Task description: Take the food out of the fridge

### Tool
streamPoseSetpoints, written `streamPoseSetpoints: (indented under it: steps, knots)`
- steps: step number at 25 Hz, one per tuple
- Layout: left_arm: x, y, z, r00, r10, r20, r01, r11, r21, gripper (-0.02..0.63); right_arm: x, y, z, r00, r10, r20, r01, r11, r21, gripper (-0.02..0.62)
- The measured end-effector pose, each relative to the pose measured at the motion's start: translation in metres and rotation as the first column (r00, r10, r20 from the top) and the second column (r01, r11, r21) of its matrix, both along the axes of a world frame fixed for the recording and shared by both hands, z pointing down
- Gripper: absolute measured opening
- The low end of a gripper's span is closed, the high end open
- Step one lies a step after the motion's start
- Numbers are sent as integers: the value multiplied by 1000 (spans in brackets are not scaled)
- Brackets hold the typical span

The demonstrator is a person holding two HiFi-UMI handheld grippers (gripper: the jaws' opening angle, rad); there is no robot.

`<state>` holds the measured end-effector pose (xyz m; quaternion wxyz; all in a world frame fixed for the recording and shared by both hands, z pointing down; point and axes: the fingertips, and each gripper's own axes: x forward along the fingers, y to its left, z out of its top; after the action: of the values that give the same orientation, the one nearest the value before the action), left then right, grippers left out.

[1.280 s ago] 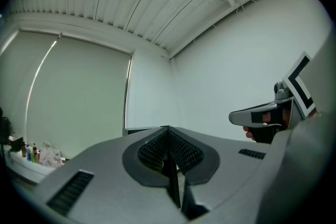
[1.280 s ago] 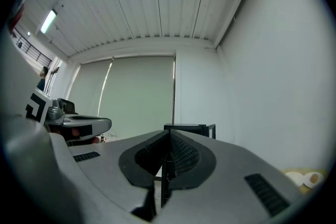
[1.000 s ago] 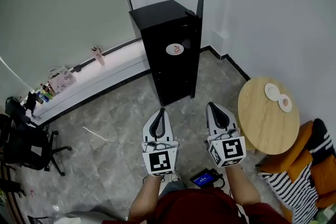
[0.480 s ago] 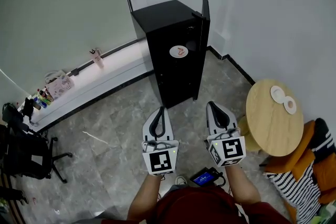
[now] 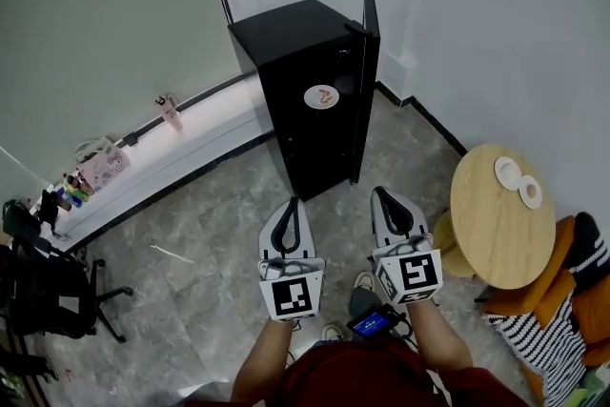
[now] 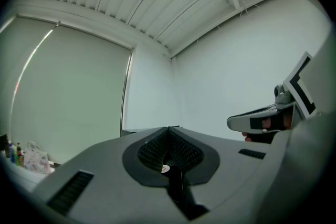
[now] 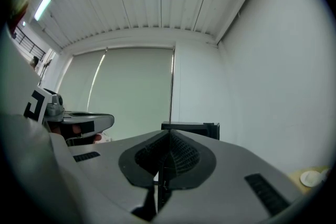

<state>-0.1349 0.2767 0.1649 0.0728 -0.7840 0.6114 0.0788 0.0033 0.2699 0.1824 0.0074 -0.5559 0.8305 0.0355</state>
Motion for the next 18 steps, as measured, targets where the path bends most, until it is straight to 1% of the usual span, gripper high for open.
streamPoseSetpoints:
  steps: [4, 7, 8, 11, 18]
  knots:
    - [7, -27, 4, 1000, -17, 0, 17, 1000, -4, 12, 10, -28, 3, 1000, -3, 7, 3, 1000, 4, 23]
    - [17, -50, 8, 999, -22, 50, 23, 999, -27, 12, 23, -52, 0, 1000, -4, 20, 4, 1000, 9, 23]
    - [22, -57, 5, 999, -22, 49, 23, 999, -24, 14, 27, -60, -2, 1000, -5, 23, 5, 1000, 10, 23]
    - [35, -82, -7, 999, -32, 5, 32, 999, 4, 14, 38, -87, -3, 999, -13, 31, 13, 1000, 6, 23]
    - [68, -135, -11, 998, -54, 17, 54, 999, -2, 12, 69, -145, -5, 998, -39, 57, 39, 999, -5, 23]
